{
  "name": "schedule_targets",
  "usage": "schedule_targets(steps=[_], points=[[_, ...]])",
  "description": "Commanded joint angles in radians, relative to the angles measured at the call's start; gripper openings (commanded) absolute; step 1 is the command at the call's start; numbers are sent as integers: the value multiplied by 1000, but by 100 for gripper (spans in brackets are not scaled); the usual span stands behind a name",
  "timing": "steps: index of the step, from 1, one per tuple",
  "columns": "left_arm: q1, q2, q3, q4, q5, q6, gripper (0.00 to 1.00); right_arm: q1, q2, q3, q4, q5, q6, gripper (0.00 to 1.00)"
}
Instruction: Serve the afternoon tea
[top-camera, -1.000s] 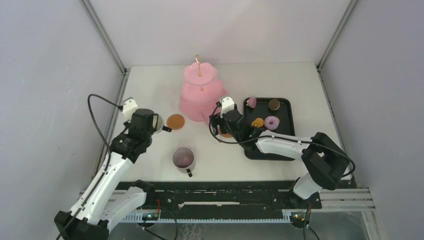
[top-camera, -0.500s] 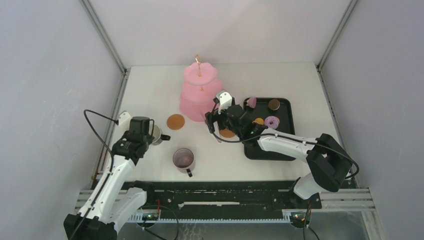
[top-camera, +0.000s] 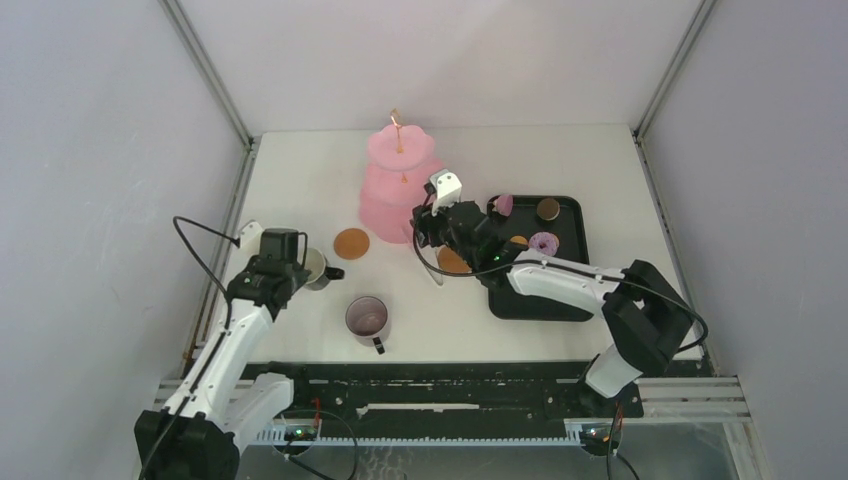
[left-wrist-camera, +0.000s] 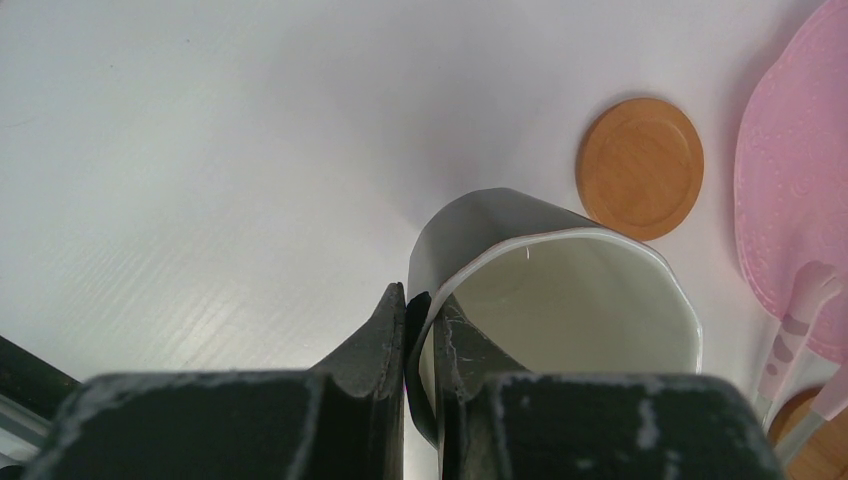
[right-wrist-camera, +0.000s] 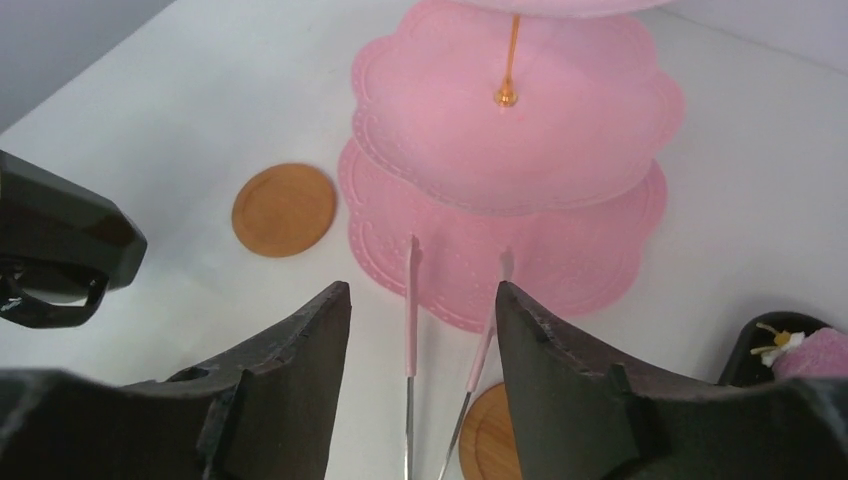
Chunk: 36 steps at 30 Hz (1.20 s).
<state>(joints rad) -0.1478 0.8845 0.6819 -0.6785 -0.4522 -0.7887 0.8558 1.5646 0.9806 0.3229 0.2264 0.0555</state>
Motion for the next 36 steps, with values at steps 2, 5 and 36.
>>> schedule_targets(steps=[2,5,36], points=[[31,30,12,102,41,-2,0,18,52,31,-43,60,65,67],[43,59,19,104,51,13,0,19,83,30,-66,79,81,69],[114,184,4,187,133,61,26,49,298,66,-138,129,72,98]])
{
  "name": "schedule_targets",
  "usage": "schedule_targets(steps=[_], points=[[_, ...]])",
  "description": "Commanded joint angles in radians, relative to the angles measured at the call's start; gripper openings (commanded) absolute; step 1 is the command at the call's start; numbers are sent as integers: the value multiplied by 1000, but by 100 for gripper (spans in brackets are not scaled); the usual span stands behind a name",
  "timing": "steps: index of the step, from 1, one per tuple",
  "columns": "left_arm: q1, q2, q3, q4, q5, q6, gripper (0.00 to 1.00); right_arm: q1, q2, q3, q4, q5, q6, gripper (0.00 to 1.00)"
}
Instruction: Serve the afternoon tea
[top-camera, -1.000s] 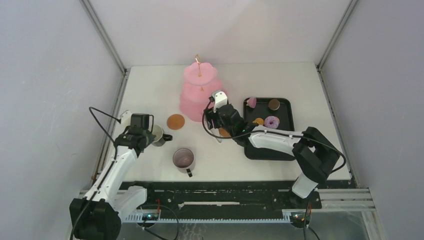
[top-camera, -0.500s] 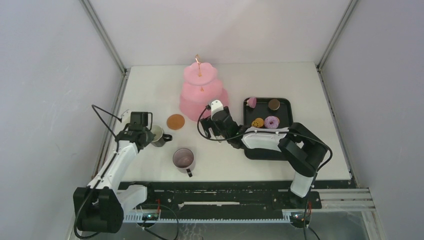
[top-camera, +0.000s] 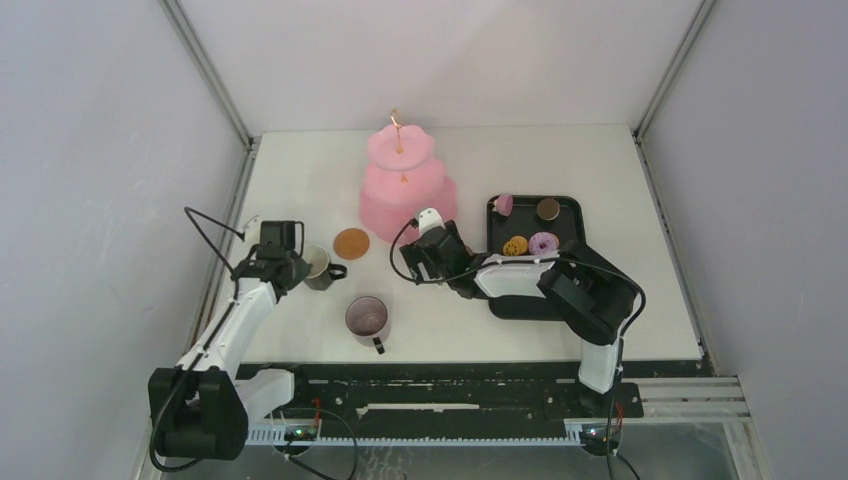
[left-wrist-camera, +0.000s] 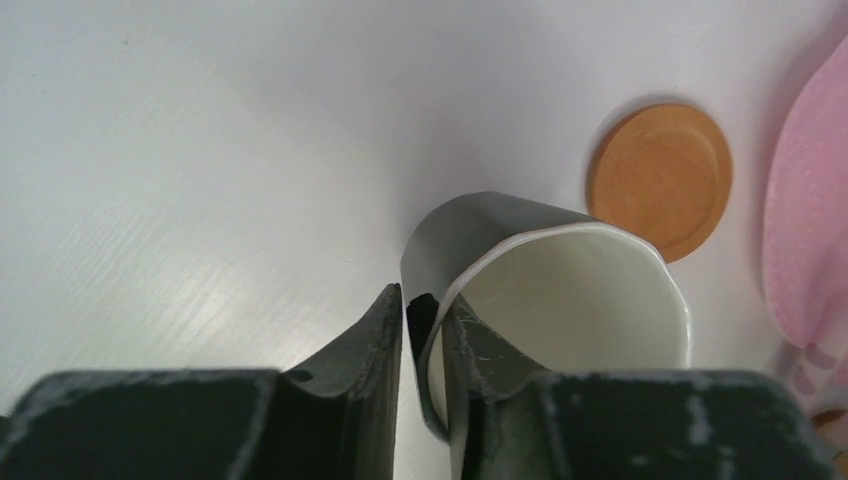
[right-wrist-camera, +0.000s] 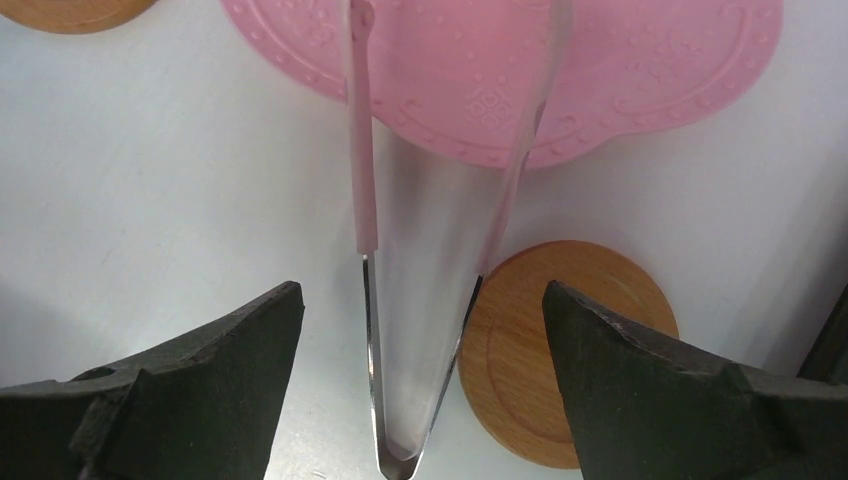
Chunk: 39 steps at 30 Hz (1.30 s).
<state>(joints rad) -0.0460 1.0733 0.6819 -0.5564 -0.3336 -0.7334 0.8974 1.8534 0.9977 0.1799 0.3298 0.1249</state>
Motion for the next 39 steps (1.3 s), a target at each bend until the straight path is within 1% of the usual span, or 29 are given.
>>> schedule_targets(steps=[1,6,9,12,17,23,30,36,39], points=[[12,-6,4,66,15,7,28,9,13,53,3,29,2,98],[16,-12,1,70,15,9,44,10,38,70,-4,49,-5,96],[18,-18,-3,72,14,6,54,12,49,75,-3,66,-9,94],[20,-30,-6,74,8,2,61,13,63,84,-4,66,-11,91],[20,-74,-14,76,-19,-13,62,13,81,96,-12,70,-13,87],[20,-154,-42,85,-60,-42,64,15,94,113,-32,91,-16,77],[21,-228,-73,93,-91,-68,64,18,97,114,-49,135,-1,73],[20,-255,-89,95,-94,-75,64,20,100,122,-63,134,4,73],[20,-270,-96,96,-98,-75,65,21,100,124,-69,119,2,68]])
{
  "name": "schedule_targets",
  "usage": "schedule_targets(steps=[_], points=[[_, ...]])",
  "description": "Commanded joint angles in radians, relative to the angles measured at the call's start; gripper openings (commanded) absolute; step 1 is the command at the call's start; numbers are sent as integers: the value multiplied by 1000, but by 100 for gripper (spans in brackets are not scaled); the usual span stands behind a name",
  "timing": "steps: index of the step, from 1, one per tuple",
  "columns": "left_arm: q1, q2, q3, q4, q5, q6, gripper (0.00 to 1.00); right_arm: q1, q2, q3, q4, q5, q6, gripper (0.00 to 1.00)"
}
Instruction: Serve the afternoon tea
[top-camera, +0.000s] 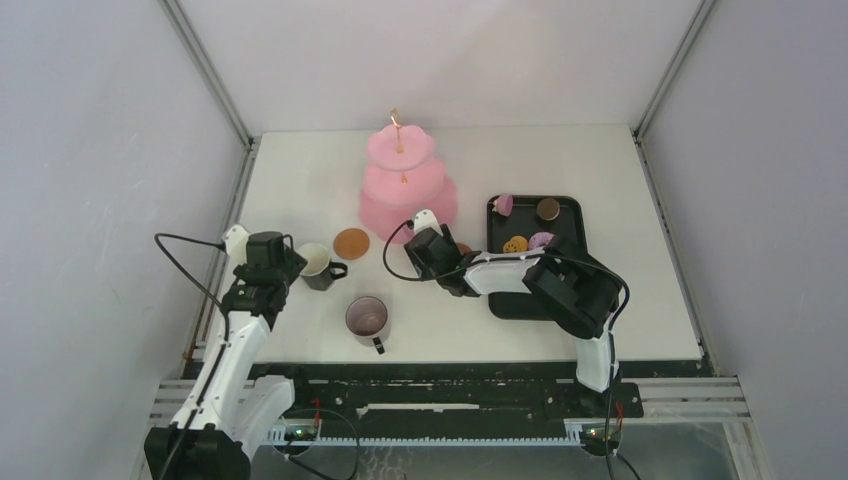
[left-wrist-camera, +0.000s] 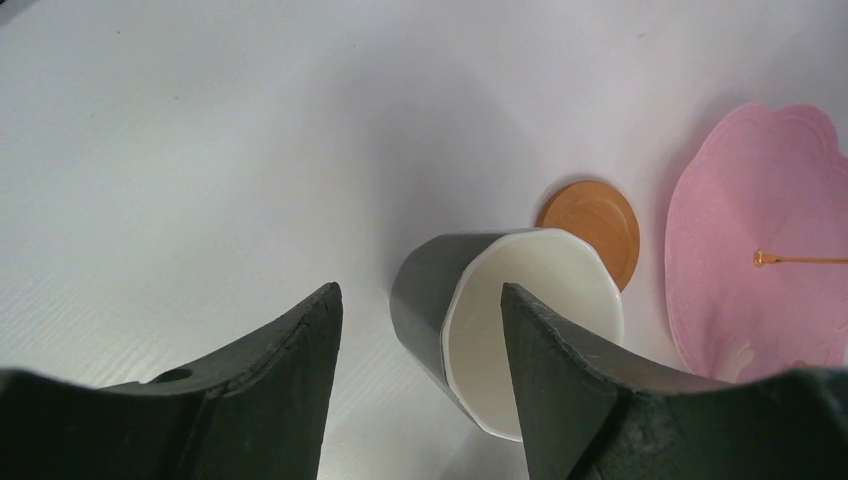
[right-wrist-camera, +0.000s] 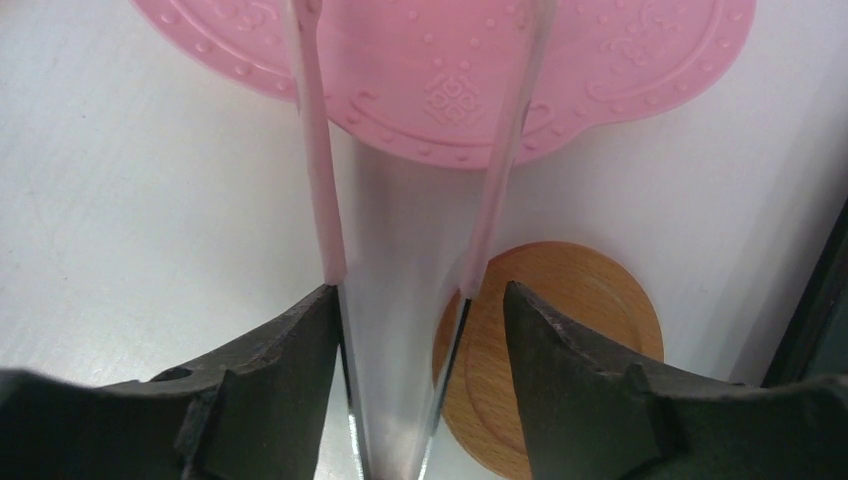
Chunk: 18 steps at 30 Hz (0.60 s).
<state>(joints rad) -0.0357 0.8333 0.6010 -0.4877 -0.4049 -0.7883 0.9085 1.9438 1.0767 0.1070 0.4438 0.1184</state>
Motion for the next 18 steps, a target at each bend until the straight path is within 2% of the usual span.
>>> schedule_targets(steps=[1,5,18], points=[[10,-36,-16,27,-29,-20,65,9,8,45,2,1,9,66],[10,-48,-21,25,-31,-20,65,11,-1,46,-1,-7,6,55],[10,-95,-29,16,-41,-19,65,22,-77,46,-45,7,28,52]])
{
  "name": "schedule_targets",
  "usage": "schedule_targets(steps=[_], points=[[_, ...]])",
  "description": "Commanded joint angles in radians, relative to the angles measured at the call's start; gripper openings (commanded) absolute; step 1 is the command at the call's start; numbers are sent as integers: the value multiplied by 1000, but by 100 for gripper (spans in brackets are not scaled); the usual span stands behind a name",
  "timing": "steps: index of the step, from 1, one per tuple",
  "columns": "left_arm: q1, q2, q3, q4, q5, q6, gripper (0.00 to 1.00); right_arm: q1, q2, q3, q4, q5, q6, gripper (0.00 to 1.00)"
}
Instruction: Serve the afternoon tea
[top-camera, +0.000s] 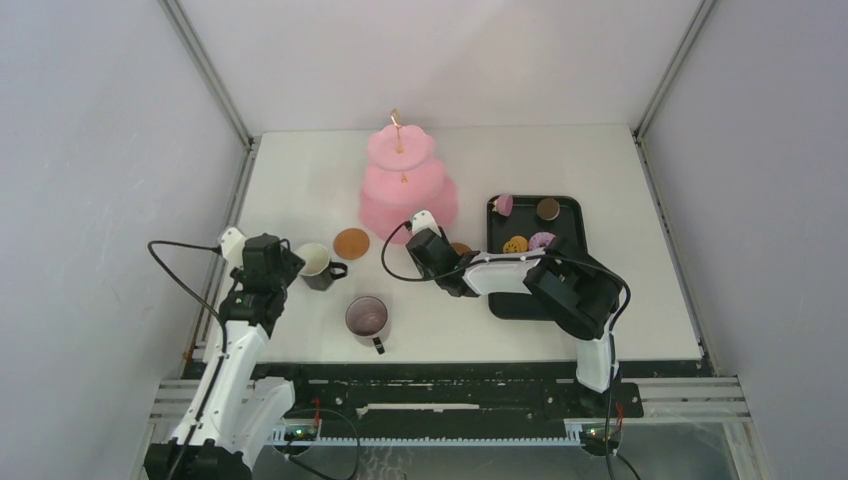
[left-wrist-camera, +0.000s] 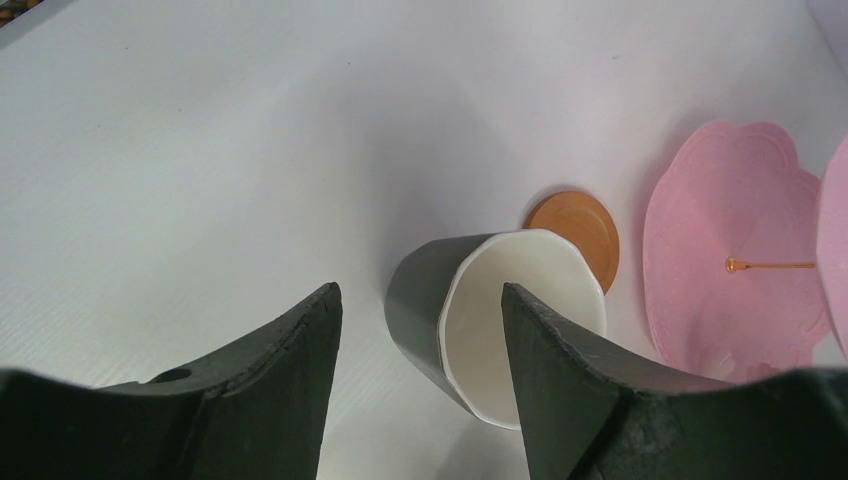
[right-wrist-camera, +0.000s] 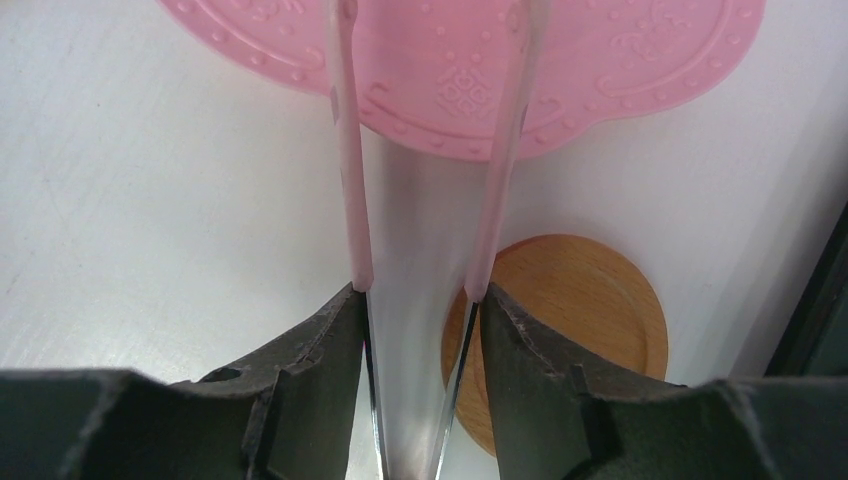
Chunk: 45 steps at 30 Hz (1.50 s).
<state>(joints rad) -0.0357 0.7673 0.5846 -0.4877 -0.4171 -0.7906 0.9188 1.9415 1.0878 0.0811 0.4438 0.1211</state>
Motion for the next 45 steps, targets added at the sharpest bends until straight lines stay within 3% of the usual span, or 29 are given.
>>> schedule_targets(steps=[1,15,28,34,45], points=[[11,-35,-12,15,-28,-16,65,11,-85,35,-27,3,30,52],[10,-105,-24,10,30,-15,67,20,-241,49,-228,-27,118,45],[-17,-247,8,-49,111,40,69,147,-467,-11,-546,126,309,46],[-171,-284,38,-74,41,33,69,197,-637,-101,-726,171,481,45],[-524,-162,100,-63,-107,25,69,253,-883,-242,-1128,220,827,45]])
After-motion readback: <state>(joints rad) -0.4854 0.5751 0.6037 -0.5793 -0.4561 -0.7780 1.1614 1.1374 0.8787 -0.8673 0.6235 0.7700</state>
